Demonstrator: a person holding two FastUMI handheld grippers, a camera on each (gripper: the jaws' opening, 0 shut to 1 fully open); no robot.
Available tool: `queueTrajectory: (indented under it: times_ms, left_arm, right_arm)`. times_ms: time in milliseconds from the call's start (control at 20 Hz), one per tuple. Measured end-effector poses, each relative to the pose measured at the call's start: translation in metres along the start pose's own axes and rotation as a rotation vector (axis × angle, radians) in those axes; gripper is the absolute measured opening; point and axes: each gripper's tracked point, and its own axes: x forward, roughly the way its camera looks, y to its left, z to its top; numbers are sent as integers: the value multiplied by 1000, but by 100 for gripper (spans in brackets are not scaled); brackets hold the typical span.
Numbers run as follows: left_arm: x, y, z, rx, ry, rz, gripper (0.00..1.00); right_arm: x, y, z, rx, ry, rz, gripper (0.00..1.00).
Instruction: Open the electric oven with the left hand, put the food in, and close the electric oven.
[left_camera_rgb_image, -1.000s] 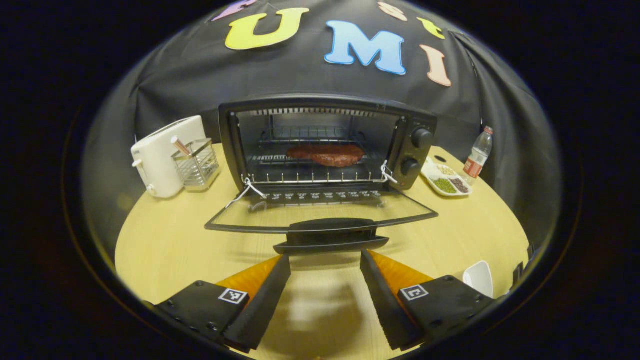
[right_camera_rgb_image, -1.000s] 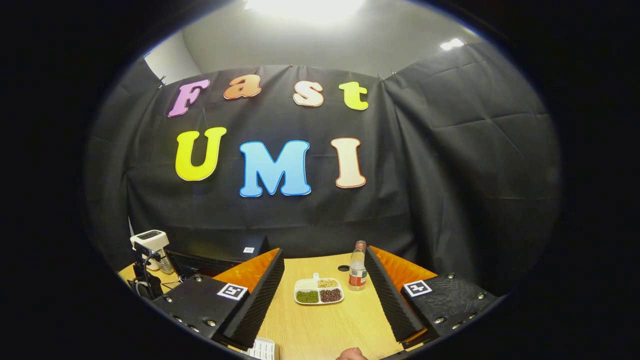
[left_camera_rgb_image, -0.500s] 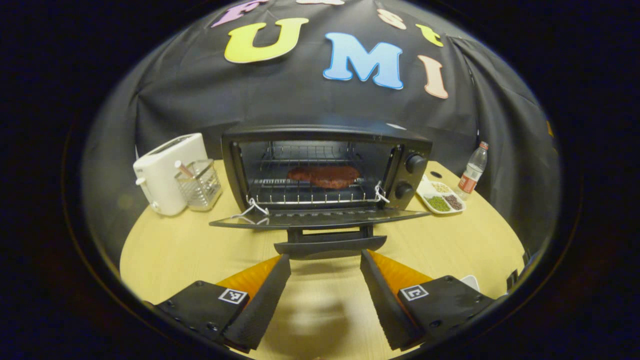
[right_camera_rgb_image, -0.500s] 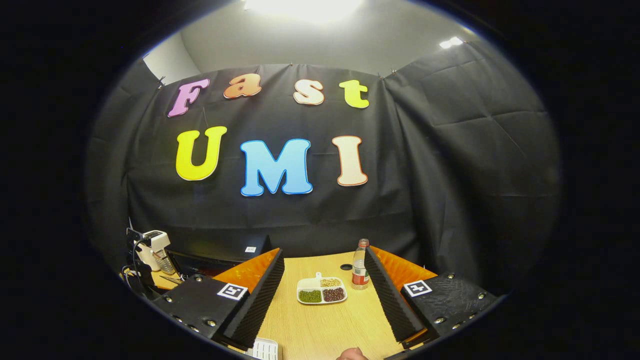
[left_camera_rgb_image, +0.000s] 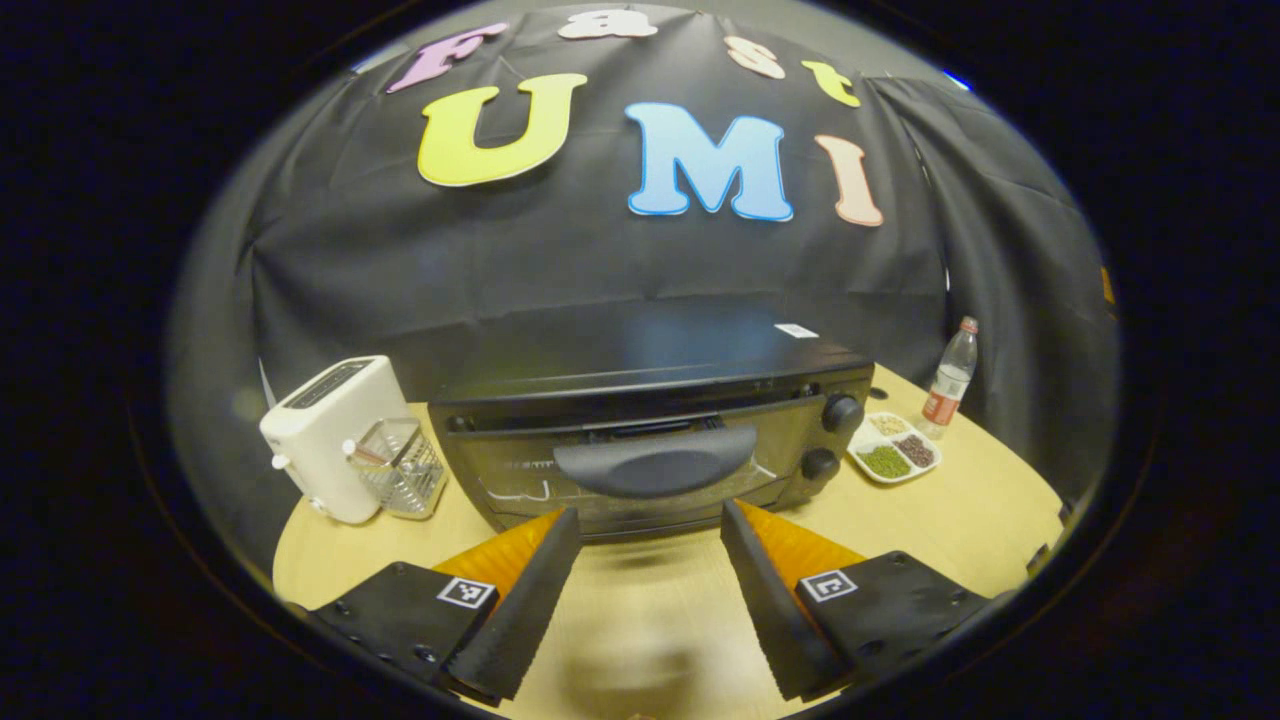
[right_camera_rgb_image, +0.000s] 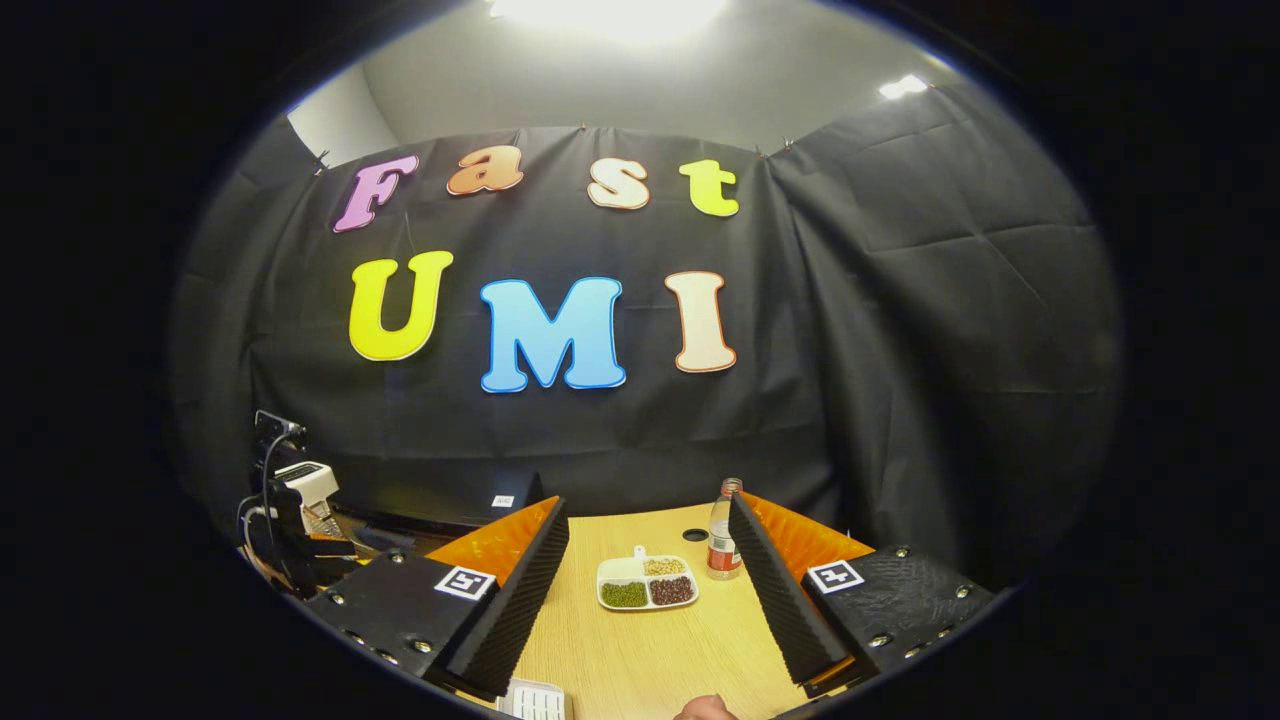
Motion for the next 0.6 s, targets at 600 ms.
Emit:
queueTrajectory:
  times_ms: [600]
  left_arm:
    - [-147,-34,120,7,-365,100,92]
  right_arm:
    - [-12,-6,53,13,-97,103,98]
